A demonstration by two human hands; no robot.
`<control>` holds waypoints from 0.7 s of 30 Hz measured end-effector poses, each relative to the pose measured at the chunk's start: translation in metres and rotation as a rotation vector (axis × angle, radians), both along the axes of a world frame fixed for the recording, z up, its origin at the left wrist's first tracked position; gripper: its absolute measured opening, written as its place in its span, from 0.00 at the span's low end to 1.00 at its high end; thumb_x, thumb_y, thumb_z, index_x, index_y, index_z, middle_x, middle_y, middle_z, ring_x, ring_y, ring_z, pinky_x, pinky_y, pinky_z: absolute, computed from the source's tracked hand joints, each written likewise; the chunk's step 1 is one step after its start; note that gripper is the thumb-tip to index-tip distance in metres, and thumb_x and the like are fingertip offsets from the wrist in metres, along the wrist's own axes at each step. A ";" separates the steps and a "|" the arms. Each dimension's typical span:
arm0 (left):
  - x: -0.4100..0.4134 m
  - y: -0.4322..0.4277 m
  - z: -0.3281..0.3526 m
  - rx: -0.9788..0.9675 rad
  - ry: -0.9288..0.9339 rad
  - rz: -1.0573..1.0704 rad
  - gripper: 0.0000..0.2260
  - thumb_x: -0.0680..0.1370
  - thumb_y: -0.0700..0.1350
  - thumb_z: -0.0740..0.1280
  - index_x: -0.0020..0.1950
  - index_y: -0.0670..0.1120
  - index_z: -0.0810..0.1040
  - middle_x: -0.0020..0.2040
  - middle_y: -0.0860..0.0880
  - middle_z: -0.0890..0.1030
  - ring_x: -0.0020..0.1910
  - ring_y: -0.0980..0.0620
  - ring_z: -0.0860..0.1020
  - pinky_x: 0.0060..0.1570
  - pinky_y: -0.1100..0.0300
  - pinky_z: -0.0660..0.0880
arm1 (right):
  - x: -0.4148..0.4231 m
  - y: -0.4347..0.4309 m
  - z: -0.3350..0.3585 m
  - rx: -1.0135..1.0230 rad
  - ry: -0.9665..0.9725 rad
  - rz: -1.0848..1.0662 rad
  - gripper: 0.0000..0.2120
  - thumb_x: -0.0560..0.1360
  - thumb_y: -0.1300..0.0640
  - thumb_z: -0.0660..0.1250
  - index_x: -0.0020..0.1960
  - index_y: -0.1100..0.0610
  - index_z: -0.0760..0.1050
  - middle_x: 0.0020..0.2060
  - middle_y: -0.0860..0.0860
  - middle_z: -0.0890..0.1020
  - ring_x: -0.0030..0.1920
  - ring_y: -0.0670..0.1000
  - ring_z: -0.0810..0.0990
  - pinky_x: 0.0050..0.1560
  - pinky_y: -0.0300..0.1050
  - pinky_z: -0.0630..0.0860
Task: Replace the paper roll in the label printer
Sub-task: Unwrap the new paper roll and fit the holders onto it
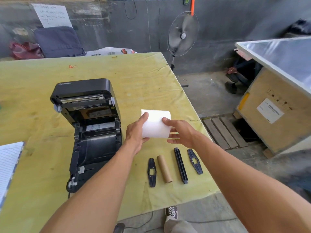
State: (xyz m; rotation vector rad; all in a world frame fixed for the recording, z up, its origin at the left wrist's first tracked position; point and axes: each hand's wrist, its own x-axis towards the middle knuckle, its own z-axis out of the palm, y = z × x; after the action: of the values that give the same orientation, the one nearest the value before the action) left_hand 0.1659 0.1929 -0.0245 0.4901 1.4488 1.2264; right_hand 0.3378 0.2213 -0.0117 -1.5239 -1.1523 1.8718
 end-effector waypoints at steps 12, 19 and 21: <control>0.024 -0.041 -0.017 0.038 -0.046 0.180 0.10 0.77 0.54 0.67 0.44 0.48 0.78 0.42 0.47 0.81 0.40 0.47 0.79 0.41 0.55 0.73 | 0.049 -0.035 -0.018 -0.085 0.123 0.131 0.15 0.76 0.53 0.72 0.61 0.55 0.80 0.55 0.54 0.83 0.51 0.54 0.83 0.52 0.51 0.81; 0.028 -0.044 -0.012 0.038 -0.112 0.275 0.09 0.76 0.55 0.66 0.48 0.51 0.78 0.44 0.48 0.82 0.42 0.46 0.80 0.46 0.50 0.75 | 0.038 -0.028 -0.057 0.343 -0.864 0.415 0.11 0.76 0.56 0.66 0.54 0.63 0.76 0.48 0.57 0.81 0.43 0.58 0.78 0.40 0.47 0.75; 0.031 -0.046 -0.014 0.039 -0.130 0.300 0.09 0.76 0.55 0.66 0.49 0.51 0.78 0.44 0.48 0.82 0.43 0.46 0.81 0.47 0.49 0.76 | 0.034 -0.032 -0.067 0.414 -0.933 0.478 0.09 0.77 0.55 0.64 0.50 0.61 0.70 0.46 0.56 0.78 0.42 0.58 0.75 0.37 0.46 0.71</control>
State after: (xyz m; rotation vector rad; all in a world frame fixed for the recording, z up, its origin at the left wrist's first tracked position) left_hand 0.1967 0.1470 -0.0380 0.2176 1.4232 1.4969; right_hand 0.3714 0.1897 -0.0784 -2.0222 -2.3004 0.9666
